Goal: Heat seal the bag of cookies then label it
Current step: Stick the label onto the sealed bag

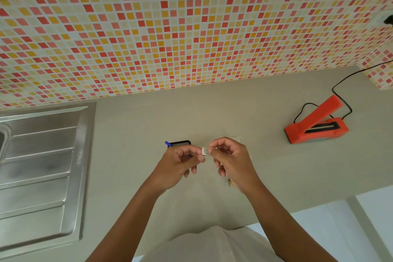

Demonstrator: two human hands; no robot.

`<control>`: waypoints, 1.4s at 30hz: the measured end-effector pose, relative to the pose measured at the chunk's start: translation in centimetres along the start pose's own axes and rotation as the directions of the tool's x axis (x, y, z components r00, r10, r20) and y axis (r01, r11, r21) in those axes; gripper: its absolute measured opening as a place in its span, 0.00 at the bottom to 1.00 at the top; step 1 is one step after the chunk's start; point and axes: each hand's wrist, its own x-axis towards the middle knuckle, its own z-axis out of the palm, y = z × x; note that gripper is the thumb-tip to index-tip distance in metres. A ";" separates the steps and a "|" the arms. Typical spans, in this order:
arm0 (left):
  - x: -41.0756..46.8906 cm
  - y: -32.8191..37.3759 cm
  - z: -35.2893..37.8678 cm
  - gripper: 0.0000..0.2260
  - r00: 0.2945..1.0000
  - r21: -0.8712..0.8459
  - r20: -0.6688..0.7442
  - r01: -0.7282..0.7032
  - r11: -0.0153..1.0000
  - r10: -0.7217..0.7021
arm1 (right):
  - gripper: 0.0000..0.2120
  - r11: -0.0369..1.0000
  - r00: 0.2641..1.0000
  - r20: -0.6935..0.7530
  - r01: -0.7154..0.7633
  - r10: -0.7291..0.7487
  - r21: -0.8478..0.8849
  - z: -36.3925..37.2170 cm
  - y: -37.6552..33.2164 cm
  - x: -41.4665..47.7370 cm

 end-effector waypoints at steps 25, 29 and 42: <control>0.7 -1.4 0.9 0.04 0.989 0.152 -0.149 0.030 0.988 -0.008 | 0.03 0.985 0.998 -0.031 0.041 -0.047 -0.165 0.0 1.4 0.5; 0.3 -2.2 1.0 0.06 0.952 0.019 -0.235 0.205 0.979 -0.195 | 0.04 0.997 0.978 -0.198 -0.063 0.068 0.035 -0.6 2.3 0.9; 2.1 -11.8 3.5 0.07 0.669 -0.197 -0.454 0.569 0.799 -0.588 | 0.04 0.982 0.966 -0.182 -0.188 0.186 0.005 -3.2 5.3 -1.1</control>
